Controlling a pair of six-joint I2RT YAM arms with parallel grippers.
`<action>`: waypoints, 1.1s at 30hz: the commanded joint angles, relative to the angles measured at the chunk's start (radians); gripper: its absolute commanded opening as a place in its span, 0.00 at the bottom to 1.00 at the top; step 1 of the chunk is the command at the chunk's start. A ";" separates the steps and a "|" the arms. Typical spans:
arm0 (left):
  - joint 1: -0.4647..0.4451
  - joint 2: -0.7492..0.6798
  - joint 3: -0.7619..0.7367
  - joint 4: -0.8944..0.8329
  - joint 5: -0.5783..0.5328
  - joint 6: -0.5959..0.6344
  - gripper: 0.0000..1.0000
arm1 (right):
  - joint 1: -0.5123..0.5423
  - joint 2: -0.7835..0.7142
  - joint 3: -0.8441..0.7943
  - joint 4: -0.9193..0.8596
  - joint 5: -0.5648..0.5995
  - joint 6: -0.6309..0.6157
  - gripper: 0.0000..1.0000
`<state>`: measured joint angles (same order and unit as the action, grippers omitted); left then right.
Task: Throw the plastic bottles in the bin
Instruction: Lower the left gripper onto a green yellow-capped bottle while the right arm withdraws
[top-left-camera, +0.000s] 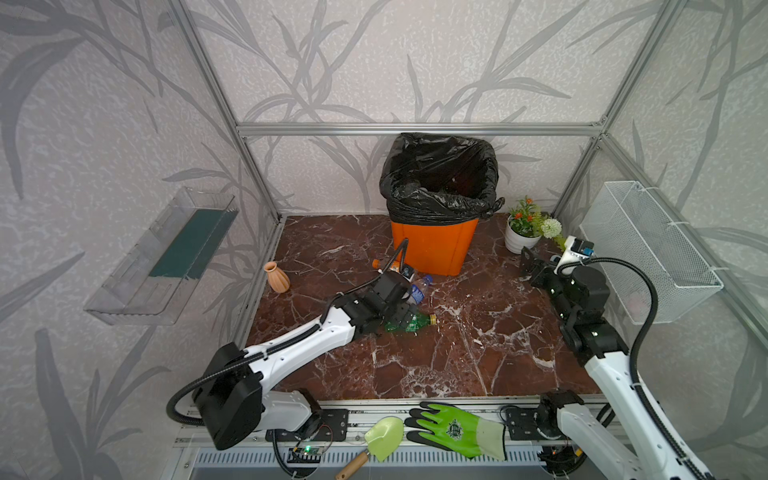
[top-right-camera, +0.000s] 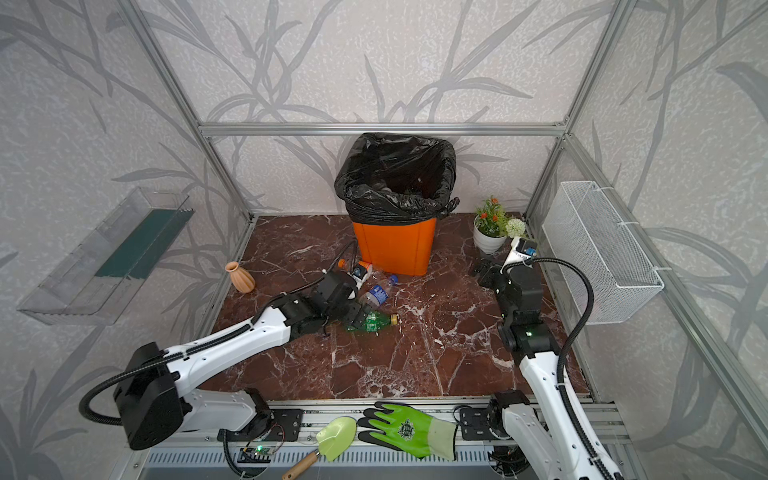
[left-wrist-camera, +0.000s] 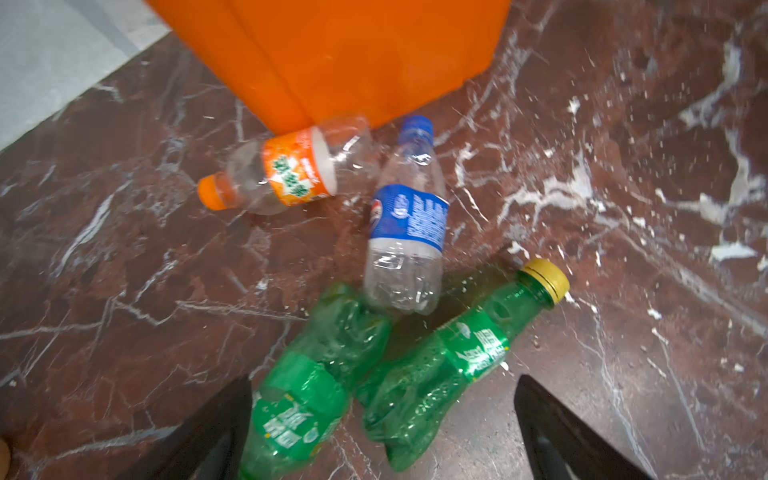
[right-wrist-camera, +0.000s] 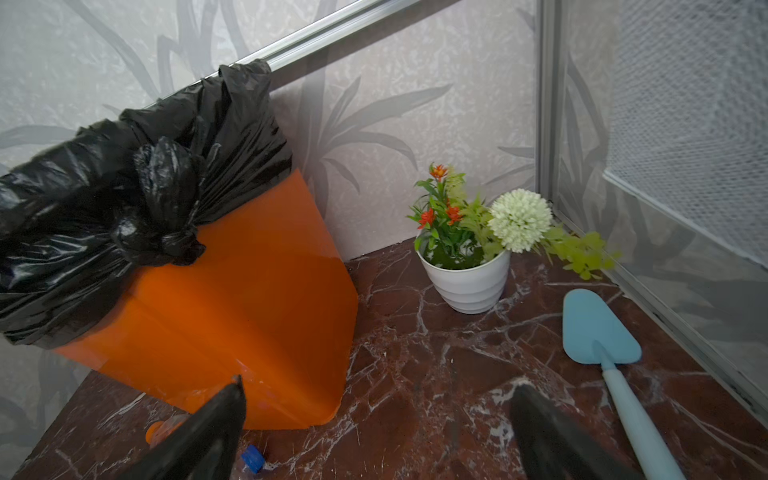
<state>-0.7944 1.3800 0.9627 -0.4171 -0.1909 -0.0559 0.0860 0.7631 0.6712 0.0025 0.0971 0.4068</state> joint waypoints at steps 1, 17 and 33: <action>-0.008 0.073 0.045 -0.091 0.056 0.114 0.96 | -0.028 -0.066 -0.045 0.011 0.036 0.102 0.99; -0.042 0.232 0.077 -0.140 0.153 0.186 0.87 | -0.060 -0.023 -0.088 0.080 -0.010 0.208 0.99; -0.062 0.285 0.067 -0.120 0.183 0.135 0.73 | -0.075 -0.048 -0.105 0.063 0.009 0.210 0.99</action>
<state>-0.8505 1.6554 1.0245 -0.5442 -0.0235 0.0879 0.0181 0.7246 0.5751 0.0471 0.0967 0.6098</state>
